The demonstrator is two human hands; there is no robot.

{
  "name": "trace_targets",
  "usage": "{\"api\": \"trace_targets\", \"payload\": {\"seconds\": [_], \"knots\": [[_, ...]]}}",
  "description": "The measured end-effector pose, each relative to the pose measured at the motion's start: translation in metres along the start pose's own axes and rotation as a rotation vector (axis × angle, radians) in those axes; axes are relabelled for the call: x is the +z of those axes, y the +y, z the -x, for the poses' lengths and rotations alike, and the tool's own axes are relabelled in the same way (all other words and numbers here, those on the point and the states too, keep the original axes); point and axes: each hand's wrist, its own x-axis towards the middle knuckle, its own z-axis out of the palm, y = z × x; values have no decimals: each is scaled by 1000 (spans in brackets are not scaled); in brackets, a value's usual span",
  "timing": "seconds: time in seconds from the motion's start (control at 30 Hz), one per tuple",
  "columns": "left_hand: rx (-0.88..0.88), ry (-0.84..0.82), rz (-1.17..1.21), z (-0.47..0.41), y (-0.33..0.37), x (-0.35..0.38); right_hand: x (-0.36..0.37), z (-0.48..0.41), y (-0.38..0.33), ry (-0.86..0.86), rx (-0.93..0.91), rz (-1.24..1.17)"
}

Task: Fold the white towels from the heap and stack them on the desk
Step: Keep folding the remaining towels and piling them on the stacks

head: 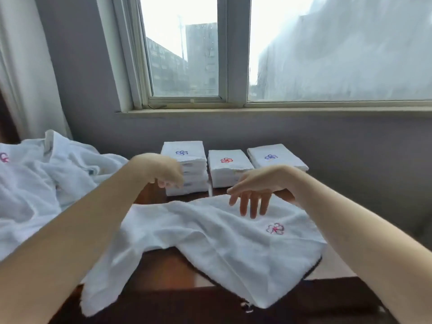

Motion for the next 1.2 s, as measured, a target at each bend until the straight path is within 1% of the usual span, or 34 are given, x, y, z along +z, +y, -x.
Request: {"api": "trace_targets", "payload": {"seconds": [0.07,0.13,0.17,0.27,0.33,0.37,0.43,0.47,0.53,0.6,0.7,0.83,0.9,0.97,1.03,1.07,1.13,1.2], "knots": [[136,140,-23,-10,27,29,13,-13,17,175,24,29],[231,206,70,-17,50,59,21,-17,33,320,31,128],[263,224,126,-20,60,72,24,-18,41,348,46,179],[339,246,211,-29,85,113,39,-16,64,317,132,403],[390,261,229,-33,99,136,49,-17,76,393,129,539],[410,286,239,-35,105,145,53,-20,83,441,104,545],[439,332,233,-42,112,158,65,-27,98,458,61,441],[439,320,217,-46,113,162,72,-33,107,459,50,404],[401,249,208,-58,116,168,82,-42,125,482,25,415],[367,214,202,-70,117,172,84,-50,140,513,5,418],[362,208,181,-87,124,174,71,-61,160,537,-1,419],[374,227,191,-103,132,167,57,-67,169,558,0,406],[357,271,196,-103,135,163,56,-65,168,573,-2,389],[340,361,169,-99,138,161,57,-58,167,620,-17,387],[327,485,161,-93,141,157,58,-49,166,728,-37,394],[315,527,192,-91,142,153,57,-44,164,791,-36,372],[297,568,256,-90,144,141,51,-37,160,855,4,277],[312,587,277,-94,146,132,42,-36,157,882,38,276]]}}
